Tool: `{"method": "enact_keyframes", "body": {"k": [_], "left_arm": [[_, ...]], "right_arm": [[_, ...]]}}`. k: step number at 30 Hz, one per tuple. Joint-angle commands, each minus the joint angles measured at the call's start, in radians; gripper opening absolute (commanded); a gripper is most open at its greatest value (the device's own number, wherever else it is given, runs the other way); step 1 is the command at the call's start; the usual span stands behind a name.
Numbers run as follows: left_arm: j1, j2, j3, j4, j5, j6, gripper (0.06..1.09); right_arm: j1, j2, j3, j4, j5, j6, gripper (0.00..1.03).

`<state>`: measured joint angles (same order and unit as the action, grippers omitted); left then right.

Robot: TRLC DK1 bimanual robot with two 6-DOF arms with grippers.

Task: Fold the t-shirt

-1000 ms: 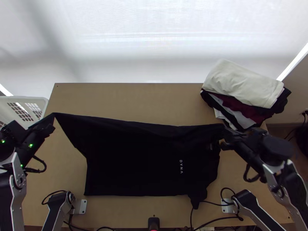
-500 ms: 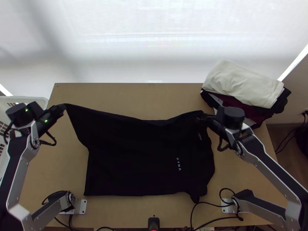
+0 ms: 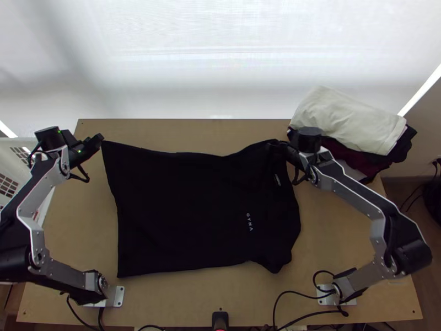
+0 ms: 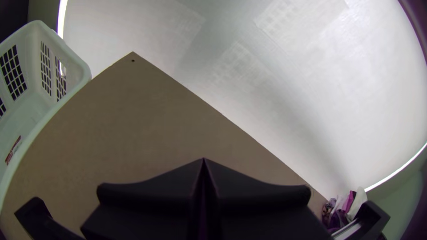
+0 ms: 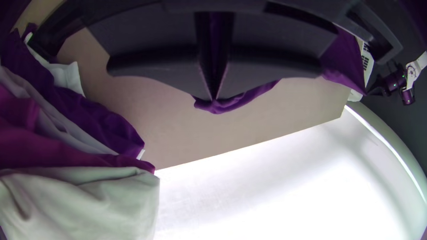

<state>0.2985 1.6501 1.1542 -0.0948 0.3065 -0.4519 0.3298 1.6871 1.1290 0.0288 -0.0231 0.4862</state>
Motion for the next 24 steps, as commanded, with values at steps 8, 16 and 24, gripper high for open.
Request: {"method": "enact_keyframes", "body": {"k": [8, 16, 24], "left_arm": [[0.021, 0.261, 0.234, -0.005, -0.072, 0.009, 0.1], [0.004, 0.333, 0.309, -0.049, -0.083, 0.004, 0.1], [-0.035, 0.229, 0.299, -0.111, -0.061, -0.021, 0.64]], "right_arm": [[-0.04, 0.237, 0.253, 0.003, 0.048, 0.077, 0.03], [-0.037, 0.318, 0.365, -0.032, 0.049, 0.078, 0.12], [-0.029, 0.252, 0.364, -0.095, 0.049, 0.075, 0.67]]}}
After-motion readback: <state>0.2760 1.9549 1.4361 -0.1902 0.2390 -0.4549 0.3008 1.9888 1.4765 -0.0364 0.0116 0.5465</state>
